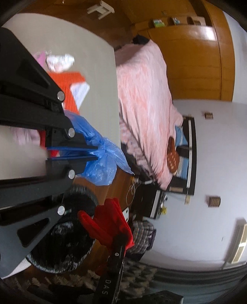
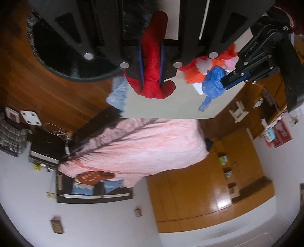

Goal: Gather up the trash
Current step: 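Carry both items over the bin and open both tools to drop them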

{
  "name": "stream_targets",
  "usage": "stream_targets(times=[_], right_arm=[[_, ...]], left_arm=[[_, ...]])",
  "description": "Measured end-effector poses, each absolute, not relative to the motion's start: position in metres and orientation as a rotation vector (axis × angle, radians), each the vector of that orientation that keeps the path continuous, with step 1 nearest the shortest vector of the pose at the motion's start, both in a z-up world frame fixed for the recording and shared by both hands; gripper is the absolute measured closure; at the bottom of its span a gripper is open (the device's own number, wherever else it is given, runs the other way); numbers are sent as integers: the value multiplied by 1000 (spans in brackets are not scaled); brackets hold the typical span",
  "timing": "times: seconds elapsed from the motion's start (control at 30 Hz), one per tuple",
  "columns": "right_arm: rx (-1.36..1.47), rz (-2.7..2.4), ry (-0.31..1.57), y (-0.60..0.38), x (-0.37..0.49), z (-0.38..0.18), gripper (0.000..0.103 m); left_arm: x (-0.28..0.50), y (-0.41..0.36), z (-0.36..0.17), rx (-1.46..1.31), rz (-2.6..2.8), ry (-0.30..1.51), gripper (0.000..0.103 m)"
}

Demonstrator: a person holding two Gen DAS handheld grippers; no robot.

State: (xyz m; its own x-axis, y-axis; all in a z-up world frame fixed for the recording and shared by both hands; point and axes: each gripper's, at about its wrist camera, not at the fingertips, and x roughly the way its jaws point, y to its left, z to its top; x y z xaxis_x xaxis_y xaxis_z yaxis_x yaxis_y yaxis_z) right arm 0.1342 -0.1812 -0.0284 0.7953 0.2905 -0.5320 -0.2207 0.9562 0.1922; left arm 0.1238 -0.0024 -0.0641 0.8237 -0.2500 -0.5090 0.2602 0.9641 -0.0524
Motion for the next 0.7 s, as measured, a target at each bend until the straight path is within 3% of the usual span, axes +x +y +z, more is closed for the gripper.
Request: stream_targets(times=[0.47,0.53,0.6,0.67,0.7], right_arm=[[142,28,652,-286,98,-64,89],[142,1,666,-295,96,-70,85],[144,-15,677,-302,94,-75,77],[146,-34,677,-307,90,-78,66],[148,-41,674,-308,89,-78,60]], left_arm=[[130,-127,-88,44,-533,576,98],[134,-141,-94,46,-572,597,93],[134,-147,-99,46,-598,611,80],[133,-148,-101,47,-598,608,60],[133,-144,-100,48,-590,603,58]])
